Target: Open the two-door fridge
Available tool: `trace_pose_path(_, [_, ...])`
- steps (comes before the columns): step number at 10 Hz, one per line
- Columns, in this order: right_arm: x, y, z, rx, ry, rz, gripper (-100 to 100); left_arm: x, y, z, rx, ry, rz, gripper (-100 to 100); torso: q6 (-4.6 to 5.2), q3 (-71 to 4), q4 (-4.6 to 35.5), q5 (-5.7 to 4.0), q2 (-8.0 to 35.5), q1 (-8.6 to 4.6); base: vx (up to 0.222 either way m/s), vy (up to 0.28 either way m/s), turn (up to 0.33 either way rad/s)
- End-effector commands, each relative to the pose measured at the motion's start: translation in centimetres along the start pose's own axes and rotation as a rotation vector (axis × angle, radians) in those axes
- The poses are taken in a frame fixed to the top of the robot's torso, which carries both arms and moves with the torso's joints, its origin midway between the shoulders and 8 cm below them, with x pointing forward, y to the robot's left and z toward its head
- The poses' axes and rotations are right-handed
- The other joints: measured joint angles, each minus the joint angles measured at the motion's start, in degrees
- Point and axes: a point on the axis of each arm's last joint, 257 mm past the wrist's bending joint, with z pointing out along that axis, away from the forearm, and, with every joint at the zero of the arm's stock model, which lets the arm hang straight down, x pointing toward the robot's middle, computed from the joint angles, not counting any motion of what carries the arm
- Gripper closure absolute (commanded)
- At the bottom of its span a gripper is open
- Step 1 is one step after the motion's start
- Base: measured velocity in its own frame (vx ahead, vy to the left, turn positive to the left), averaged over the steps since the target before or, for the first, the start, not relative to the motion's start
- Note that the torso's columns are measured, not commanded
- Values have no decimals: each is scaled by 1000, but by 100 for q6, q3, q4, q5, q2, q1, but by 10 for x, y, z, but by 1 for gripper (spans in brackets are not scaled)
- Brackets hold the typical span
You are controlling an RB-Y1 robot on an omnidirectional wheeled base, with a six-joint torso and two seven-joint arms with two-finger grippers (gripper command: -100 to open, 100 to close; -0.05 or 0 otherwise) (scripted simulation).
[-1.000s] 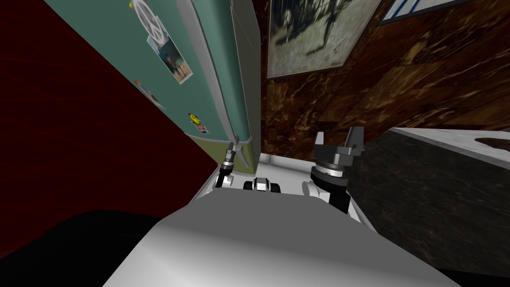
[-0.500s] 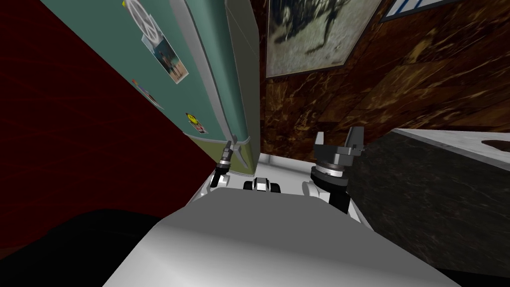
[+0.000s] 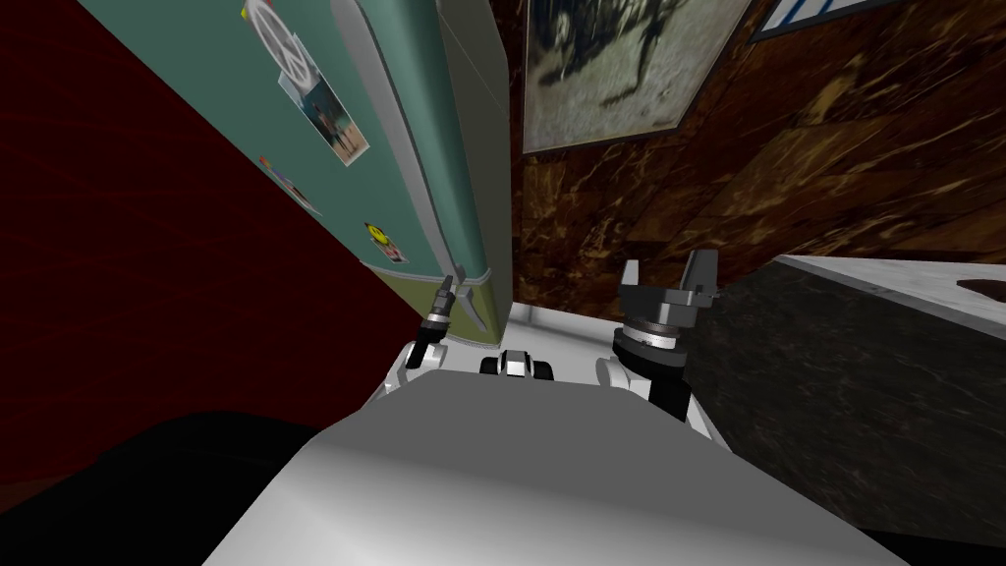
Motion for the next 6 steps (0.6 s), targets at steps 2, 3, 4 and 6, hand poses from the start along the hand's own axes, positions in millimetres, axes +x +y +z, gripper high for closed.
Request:
trace_pose_path(2, [0, 0, 0, 0, 0, 0, 0, -13, -2, 0, -49, 12, 36, -100, -1, 2, 1, 0, 4, 0, 10, -56, 27])
trace_pose_path(3, [0, 0, 0, 0, 0, 0, 0, -13, 0, 0, -59, 12, 36, -100, 0, 2, 1, -1, 3, -4, 12, -44, 8])
trace_pose_path(4, [0, 0, 0, 0, 0, 0, 0, -17, 1, 0, -78, 15, 48, -100, 1, 1, 0, 1, 2, 3, 6, -34, 18])
trace_pose_path(6, [0, 0, 0, 0, 0, 0, 0, -24, -1, 0, -107, 22, 70, -100, 2, -2, 1, -1, -1, -1, 5, -48, 19])
